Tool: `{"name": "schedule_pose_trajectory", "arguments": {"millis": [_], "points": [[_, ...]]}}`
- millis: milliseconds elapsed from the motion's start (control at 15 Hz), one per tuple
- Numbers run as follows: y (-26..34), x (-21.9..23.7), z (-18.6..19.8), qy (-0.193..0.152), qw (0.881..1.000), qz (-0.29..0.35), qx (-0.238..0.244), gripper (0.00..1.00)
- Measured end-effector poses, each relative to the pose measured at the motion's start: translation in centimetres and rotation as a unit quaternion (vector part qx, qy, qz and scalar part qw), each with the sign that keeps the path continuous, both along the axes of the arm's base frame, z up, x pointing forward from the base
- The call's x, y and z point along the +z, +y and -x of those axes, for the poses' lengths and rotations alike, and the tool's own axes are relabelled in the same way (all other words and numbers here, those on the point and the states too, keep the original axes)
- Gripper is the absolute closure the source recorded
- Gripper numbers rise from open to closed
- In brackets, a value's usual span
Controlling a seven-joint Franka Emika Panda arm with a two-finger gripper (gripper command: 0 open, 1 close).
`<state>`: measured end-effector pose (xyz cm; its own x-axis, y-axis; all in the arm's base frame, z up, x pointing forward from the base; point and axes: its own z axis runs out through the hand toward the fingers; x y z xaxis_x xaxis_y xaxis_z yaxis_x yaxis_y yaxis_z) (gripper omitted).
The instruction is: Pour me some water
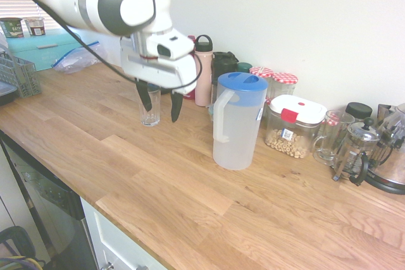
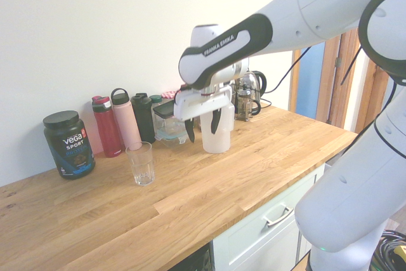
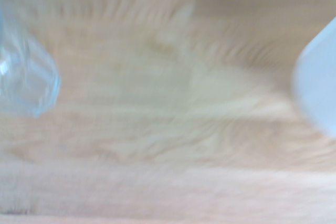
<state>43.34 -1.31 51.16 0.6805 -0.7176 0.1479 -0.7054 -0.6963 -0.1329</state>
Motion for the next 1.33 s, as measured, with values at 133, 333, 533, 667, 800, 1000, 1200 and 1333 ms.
{"name": "schedule_pose_trajectory", "arguments": {"millis": [133, 333, 533, 667, 800, 1000, 1200, 1333], "points": [[-2.6, 2.8, -0.1, -0.011, 1.0, 0.006, -0.003, 0.0], [-6.4, 4.8, 0.3, -0.021, 1.0, 0.01, -0.02, 0.0], [-9.3, 4.9, 0.8, -0.024, 0.999, 0.016, -0.041, 0.0], [-10.7, 4.4, 1.0, -0.031, 0.998, 0.019, -0.055, 0.0], [-11.6, 3.4, 0.7, -0.041, 0.997, 0.02, -0.061, 0.0], [-12.0, 1.3, -0.6, -0.055, 0.996, 0.023, -0.06, 1.0], [-12.2, -1.0, -1.7, -0.071, 0.995, 0.027, -0.059, 1.0], [-12.3, -2.0, -2.2, -0.069, 0.996, 0.027, -0.059, 1.0]]}}
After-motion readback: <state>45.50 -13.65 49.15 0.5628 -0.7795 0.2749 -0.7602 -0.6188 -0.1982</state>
